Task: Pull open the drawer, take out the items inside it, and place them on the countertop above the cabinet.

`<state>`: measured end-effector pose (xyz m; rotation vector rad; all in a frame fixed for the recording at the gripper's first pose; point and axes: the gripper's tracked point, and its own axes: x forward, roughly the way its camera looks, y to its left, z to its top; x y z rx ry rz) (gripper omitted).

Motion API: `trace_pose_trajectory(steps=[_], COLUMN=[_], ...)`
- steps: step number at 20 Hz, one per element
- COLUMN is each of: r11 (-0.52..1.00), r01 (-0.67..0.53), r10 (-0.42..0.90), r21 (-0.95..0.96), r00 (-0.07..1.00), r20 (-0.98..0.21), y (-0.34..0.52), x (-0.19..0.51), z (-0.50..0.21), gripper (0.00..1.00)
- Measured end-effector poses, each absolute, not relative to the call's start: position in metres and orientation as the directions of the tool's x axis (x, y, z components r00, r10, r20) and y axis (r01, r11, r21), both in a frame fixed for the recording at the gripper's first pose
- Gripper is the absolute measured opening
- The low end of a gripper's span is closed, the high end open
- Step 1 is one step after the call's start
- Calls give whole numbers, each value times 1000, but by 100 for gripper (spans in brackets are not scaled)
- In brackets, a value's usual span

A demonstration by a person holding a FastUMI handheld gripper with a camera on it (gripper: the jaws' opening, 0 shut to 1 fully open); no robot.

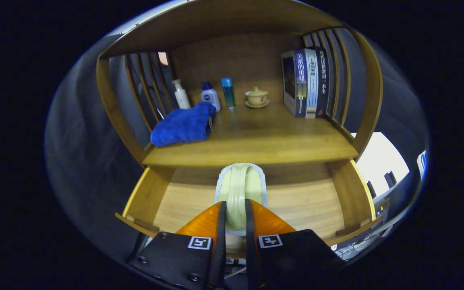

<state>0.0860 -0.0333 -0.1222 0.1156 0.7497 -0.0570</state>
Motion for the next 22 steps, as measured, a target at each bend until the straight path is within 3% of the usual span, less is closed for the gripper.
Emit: trace_pose_trajectory(steps=[8,16,22], r11=[995,987,989], r01=[101,161,134], r10=[-73,-117,-135], r21=[10,8,-55], r00=[780,750,715], r20=[-622,-651,-686], y=[-36,-54,-60], x=[178,250,256], z=[-78,-120,-141], gripper=[29,29,29])
